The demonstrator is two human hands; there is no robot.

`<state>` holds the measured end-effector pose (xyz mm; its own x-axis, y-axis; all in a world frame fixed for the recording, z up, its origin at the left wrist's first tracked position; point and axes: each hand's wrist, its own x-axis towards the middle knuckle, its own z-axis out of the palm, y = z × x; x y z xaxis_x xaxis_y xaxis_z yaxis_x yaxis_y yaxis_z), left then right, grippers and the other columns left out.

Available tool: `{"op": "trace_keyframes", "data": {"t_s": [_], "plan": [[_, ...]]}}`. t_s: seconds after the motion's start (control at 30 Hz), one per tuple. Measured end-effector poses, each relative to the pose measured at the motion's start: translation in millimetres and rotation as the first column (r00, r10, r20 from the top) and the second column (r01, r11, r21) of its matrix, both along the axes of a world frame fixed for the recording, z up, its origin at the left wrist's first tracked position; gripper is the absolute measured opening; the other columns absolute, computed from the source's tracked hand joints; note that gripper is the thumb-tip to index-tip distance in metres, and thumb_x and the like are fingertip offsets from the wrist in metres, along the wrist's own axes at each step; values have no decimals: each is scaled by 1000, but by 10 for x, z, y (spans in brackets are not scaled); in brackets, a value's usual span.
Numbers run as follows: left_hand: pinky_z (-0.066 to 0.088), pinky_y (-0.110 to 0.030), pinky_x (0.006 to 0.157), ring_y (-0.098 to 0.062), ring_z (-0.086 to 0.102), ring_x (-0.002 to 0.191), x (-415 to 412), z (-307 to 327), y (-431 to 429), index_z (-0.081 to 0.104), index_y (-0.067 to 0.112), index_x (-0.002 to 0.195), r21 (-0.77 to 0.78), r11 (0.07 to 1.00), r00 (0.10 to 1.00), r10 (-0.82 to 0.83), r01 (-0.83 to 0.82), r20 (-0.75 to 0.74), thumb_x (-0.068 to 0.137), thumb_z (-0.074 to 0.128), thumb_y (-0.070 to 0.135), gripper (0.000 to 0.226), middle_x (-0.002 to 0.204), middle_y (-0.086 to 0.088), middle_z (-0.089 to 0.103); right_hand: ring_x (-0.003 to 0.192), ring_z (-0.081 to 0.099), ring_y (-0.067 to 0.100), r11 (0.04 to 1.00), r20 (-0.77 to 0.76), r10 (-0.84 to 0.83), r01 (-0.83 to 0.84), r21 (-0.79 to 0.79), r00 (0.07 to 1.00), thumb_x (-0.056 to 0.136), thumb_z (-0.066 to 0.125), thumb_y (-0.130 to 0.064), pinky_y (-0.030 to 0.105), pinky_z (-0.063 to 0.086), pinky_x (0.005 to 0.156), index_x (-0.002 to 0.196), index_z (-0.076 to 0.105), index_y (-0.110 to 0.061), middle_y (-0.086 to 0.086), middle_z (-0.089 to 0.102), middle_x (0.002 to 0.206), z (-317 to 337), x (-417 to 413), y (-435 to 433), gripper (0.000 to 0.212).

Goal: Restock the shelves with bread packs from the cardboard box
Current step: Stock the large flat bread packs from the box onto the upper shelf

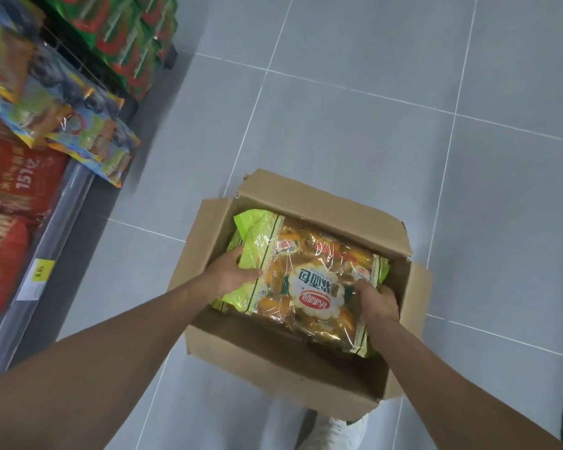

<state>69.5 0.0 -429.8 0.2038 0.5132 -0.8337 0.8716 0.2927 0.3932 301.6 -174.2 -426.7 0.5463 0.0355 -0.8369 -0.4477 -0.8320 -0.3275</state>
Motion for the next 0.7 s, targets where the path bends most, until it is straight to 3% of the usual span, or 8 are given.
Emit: {"op": "trace_keyframes", "data": {"t_s": [0.1,0.2,0.3,0.43,0.53,0.57,0.7], "plan": [[28,-34,118,-25,27,152,-41,220,-8,17,17,162,-6,1000,1000,-2,2,20,91,74,36,93,167,-4,22,110,64,36,1000,-27,4,-4,-5,1000,86,64,-49,56,53,98,147,42,-23,9,62,129,230,-31,-3,69],[27,-35,120,-25,25,153,-67,523,-10,15,16,162,4,1000,998,-4,3,58,94,71,33,90,168,-4,21,130,51,40,1000,-24,18,-18,1,1000,92,62,-45,56,44,106,155,33,-22,11,50,148,538,-70,-4,73],[29,-27,113,-26,29,151,-104,911,-1,20,13,161,42,999,994,-17,12,107,97,68,27,81,163,-3,30,137,43,40,1000,-25,12,-12,23,1000,96,61,-42,56,39,108,157,29,-22,12,43,154,927,-104,7,72],[37,-29,108,-22,42,142,-232,1570,81,33,23,155,76,997,986,-29,17,162,91,73,37,77,156,8,36,125,55,37,997,-8,6,-5,81,1000,92,63,-44,53,48,101,149,42,-23,8,55,142,1638,-173,81,64],[48,-42,106,-22,54,133,-355,2241,158,41,28,149,65,997,980,30,-44,197,88,75,37,71,145,5,56,92,64,22,985,15,27,-29,171,1000,94,63,-39,40,55,77,126,55,-23,2,66,114,2315,-222,157,37],[47,-45,109,-24,55,133,-401,2484,179,42,26,149,67,996,974,45,-61,221,86,76,38,72,143,3,59,89,64,20,977,36,54,-60,205,998,95,61,-39,39,55,75,124,56,-24,1,67,111,2557,-229,175,33],[38,-41,116,-24,47,141,-570,3661,239,40,23,150,138,985,951,58,-104,302,69,73,66,97,153,-2,49,101,67,22,917,178,189,-238,318,966,94,61,-46,49,56,94,133,57,-26,-1,68,116,3708,-305,283,44]]}}
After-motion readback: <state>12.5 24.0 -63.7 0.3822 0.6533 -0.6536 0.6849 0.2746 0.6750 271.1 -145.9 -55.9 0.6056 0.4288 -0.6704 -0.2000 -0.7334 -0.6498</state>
